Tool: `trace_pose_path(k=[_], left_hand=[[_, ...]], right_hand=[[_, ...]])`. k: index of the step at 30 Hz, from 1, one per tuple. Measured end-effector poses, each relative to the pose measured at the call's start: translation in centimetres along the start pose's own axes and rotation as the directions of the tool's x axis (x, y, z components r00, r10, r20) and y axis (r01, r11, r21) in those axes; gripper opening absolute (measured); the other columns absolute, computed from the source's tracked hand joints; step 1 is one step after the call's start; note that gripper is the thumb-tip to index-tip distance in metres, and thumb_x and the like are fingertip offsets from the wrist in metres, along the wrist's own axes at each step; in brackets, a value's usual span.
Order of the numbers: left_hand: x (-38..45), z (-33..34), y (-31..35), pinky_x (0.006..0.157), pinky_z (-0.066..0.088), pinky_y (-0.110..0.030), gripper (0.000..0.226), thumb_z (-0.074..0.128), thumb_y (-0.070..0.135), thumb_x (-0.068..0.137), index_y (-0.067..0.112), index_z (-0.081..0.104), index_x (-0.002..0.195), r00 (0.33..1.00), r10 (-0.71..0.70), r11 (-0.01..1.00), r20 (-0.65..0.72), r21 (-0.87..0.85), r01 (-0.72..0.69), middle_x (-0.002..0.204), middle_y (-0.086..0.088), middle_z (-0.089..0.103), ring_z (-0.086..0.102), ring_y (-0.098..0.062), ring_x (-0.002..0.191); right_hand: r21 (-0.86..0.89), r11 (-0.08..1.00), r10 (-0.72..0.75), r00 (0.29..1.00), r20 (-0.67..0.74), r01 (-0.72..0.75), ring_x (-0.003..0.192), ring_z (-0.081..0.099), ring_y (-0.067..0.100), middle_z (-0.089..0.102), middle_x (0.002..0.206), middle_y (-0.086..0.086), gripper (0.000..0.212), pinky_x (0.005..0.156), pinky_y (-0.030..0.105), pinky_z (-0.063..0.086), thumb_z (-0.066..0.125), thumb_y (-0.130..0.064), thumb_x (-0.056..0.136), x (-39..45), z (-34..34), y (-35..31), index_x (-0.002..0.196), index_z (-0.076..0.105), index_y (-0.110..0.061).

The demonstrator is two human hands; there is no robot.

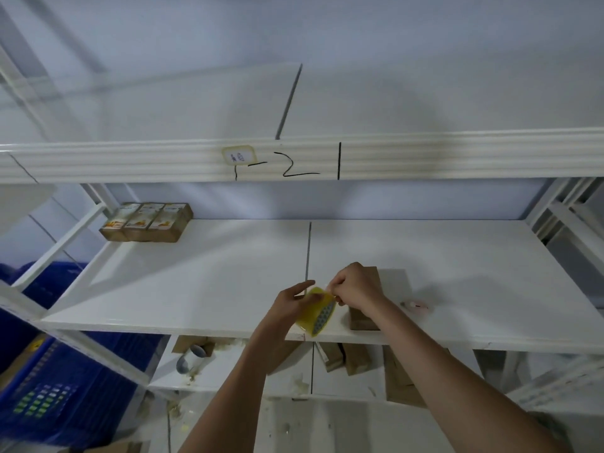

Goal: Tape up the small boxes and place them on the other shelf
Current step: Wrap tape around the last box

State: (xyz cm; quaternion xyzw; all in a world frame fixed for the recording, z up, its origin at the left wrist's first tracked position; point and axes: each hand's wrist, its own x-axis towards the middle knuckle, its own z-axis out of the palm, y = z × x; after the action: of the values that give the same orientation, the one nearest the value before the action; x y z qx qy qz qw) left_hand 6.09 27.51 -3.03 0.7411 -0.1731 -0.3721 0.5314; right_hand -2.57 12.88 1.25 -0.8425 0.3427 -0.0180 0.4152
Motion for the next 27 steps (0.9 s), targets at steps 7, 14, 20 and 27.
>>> trace_pose_path(k=[7, 14, 20, 27], left_hand=[[0.1, -3.5, -2.0, 0.090, 0.058, -0.051, 0.051, 0.085, 0.039, 0.075, 0.021, 0.071, 0.120, 0.996, -0.076, 0.996, 0.045, -0.034, 0.078, 0.111, -0.013, 0.072, 0.068, -0.031, 0.104], [-0.3, -4.6, -5.3, 0.083, 0.061, -0.044, 0.043, 0.084, 0.048, 0.072, 0.021, 0.069, 0.102, 0.979, -0.200, 0.978, -0.042, 0.050, 0.202, 0.103, -0.010, 0.071, 0.070, -0.025, 0.092], [-0.5, -4.7, -8.5, 0.068, 0.054, -0.031, 0.053, 0.078, 0.062, 0.072, 0.012, 0.063, 0.080, 0.935, -0.309, 0.924, -0.171, 0.176, 0.338, 0.084, -0.003, 0.067, 0.064, -0.020, 0.074], [0.0, -4.8, -10.3, 0.057, 0.044, -0.027, 0.058, 0.071, 0.068, 0.076, 0.014, 0.053, 0.072, 0.904, -0.368, 0.906, -0.217, 0.138, 0.401, 0.070, -0.002, 0.057, 0.056, -0.018, 0.064]], right_hand=[[-0.155, 0.988, -0.015, 0.999, 0.035, 0.021, 0.081, 0.069, 0.017, 0.075, 0.091, 0.009, 0.009, 0.071, 0.026, 0.056, 0.072, -0.008, 0.089, 0.7, 3.0, -1.8, 0.092, 0.079, -0.004], [-0.208, 0.978, -0.001, 0.998, 0.060, 0.013, 0.093, 0.072, 0.020, 0.076, 0.098, 0.010, 0.009, 0.080, 0.027, 0.057, 0.070, -0.003, 0.090, 0.2, 5.8, -3.1, 0.089, 0.078, -0.002], [-0.244, 0.969, -0.013, 0.994, 0.104, 0.038, 0.099, 0.072, 0.022, 0.075, 0.101, 0.014, 0.013, 0.089, 0.029, 0.057, 0.064, 0.003, 0.090, -0.1, 8.8, -3.4, 0.094, 0.076, 0.002], [-0.245, 0.969, 0.006, 0.994, 0.105, 0.020, 0.098, 0.071, 0.024, 0.075, 0.101, 0.012, 0.014, 0.089, 0.029, 0.056, 0.062, 0.003, 0.091, 1.5, 11.0, -3.1, 0.094, 0.076, -0.001]])
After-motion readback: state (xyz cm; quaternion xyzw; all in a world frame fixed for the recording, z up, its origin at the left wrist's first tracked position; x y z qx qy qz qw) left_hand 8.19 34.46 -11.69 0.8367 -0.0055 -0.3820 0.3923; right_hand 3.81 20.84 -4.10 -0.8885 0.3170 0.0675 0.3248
